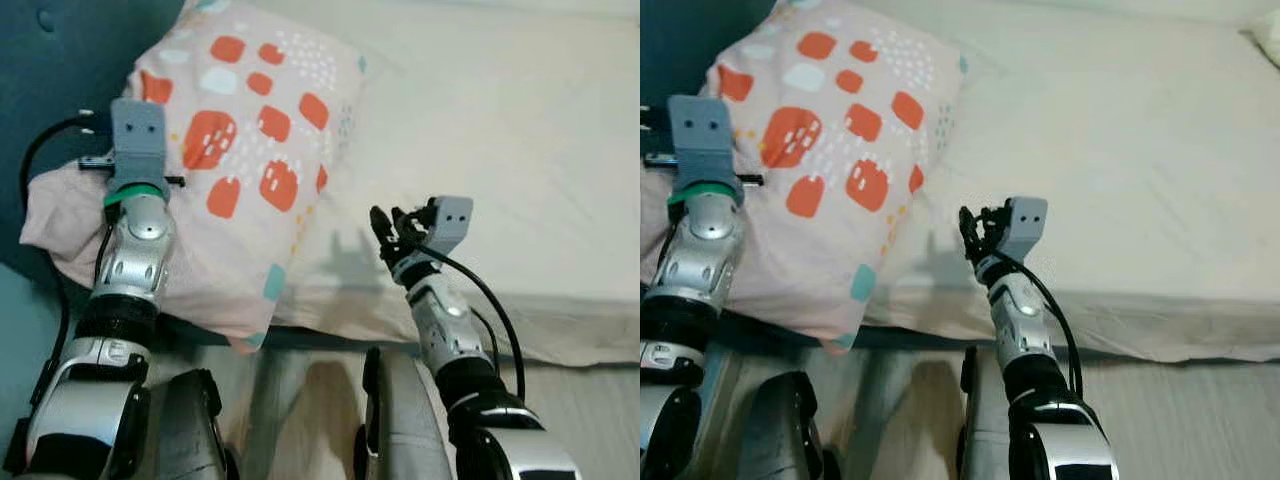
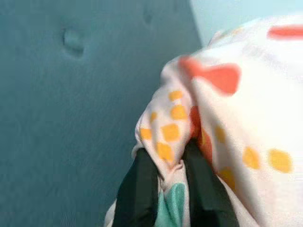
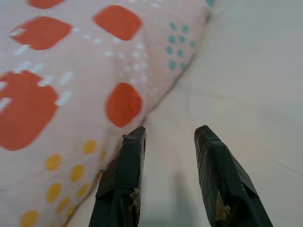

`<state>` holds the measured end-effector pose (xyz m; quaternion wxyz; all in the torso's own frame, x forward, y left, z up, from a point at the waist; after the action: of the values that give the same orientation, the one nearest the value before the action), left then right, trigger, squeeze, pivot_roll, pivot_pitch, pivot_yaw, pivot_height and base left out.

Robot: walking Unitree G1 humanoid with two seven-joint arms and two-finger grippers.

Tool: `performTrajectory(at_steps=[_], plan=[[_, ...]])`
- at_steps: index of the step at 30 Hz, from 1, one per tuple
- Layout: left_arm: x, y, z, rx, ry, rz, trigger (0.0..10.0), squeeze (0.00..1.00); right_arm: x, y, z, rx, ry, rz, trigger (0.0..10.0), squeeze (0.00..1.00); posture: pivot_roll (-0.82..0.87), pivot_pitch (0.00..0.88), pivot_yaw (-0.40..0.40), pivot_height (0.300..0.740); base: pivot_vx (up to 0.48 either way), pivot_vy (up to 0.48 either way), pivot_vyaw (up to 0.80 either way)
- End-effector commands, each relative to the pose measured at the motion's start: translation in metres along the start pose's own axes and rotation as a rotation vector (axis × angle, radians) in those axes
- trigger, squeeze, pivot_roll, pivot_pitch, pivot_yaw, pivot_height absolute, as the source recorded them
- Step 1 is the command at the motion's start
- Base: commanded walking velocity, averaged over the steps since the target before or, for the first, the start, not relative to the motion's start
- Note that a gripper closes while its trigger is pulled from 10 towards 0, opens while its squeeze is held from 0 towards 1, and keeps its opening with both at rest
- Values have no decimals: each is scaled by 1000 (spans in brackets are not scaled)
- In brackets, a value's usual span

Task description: Clean up the room

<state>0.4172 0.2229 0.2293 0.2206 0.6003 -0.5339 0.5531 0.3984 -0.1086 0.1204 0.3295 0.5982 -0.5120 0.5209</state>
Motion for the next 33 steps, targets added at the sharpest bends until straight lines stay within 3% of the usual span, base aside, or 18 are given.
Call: performTrajectory(at_steps=[1, 2, 4, 8, 9, 13, 15, 19, 20, 22, 24, 25, 26, 28, 29, 33], plan=[[6, 4, 6, -36, -20, 43, 10000, 1000, -6, 4, -1, 10, 4, -19, 10000, 0, -20, 96, 8, 531, 0, 0, 0], [6, 4, 6, -36, -20, 43, 10000, 1000, -6, 4, -1, 10, 4, -19, 10000, 0, -20, 96, 8, 531, 0, 0, 0], [36, 9, -8, 8, -41, 158, 10000, 1000, -5, 8, -8, 56, 9, -12, 10000, 0, -23, 99, 8, 531, 0, 0, 0], [54, 11, -15, 29, -46, 226, 10000, 1000, -5, 9, -11, 76, -3, -11, 10000, 0, -21, 100, 7, 531, 0, 0, 0], [77, 13, -18, 6, -37, 313, 10000, 0, -5, 10, -8, 58, -66, -7, 10000, 0, -16, 103, 3, 531, 0, 0, 0], [93, 16, -18, -30, -20, 373, 10000, 0, -4, 9, -5, 44, -95, -4, 10000, 0, -11, 106, 1, 531, 0, 0, 0], [104, 20, -9, -119, -12, 415, 10000, 0, -2, 9, -5, 44, -92, -2, 10000, 0, -10, 106, 0, 531, 0, 0, 0], [86, 35, 35, -383, 112, 269, 10000, 0, -2, 8, -7, 47, -93, -3, 10000, 0, -13, 105, 1, 531, 0, 0, 0], [86, 35, 35, -383, 112, 269, 10000, 0, -2, 8, -7, 47, -93, -3, 10000, 0, -13, 105, 1, 531, 0, 0, 0], [69, 43, 54, -460, 176, 147, 10000, 0, -3, 9, -9, 48, -94, -6, 10000, 0, -15, 106, 1, 531, 0, 0, 0], [51, 47, 63, -461, 236, 19, 10000, 0, -6, 12, -10, 52, -78, -16, 10000, 0, -20, 105, 1, 531, 0, 0, 0], [41, 49, 72, -487, 234, -40, 10000, 0, -7, 14, -11, 59, -66, -20, 10000, 0, -22, 105, 1, 531, 0, 0, 0], [41, 49, 72, -487, 234, -40, 10000, 0, -7, 14, -11, 59, -66, -20, 10000, 0, -22, 105, 1, 531, 0, 0, 0], [34, 57, 88, -570, 215, -89, 10000, 0, -10, 16, -13, 69, -55, -28, 10000, 0, -29, 104, 2, 531, 0, 0, 0], [37, 63, 98, -634, 201, -84, 10000, 0, -11, 18, -14, 74, -51, -32, 10000, 0, -30, 104, 4, 531, 0, 0, 0], [43, 67, 107, -708, 113, -25, 10000, 0, -14, 21, -16, 84, -38, -40, 10000, 0, -33, 102, 10, 531, 0, 0, 0]])
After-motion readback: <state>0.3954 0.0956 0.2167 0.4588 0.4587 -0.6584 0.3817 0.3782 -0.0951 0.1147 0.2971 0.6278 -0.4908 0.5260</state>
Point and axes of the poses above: a point about 5 cm out from each wrist's last joint towards the gripper, its own y axis pointing back from the gripper into the wrist, its own x axis along the axis of the wrist's last joint, z = x × y, the point moved 5 cm from there along -y, pointing out of the wrist towards the gripper, and after that the axes turned 1 degree about y, right-handed, at the moved point
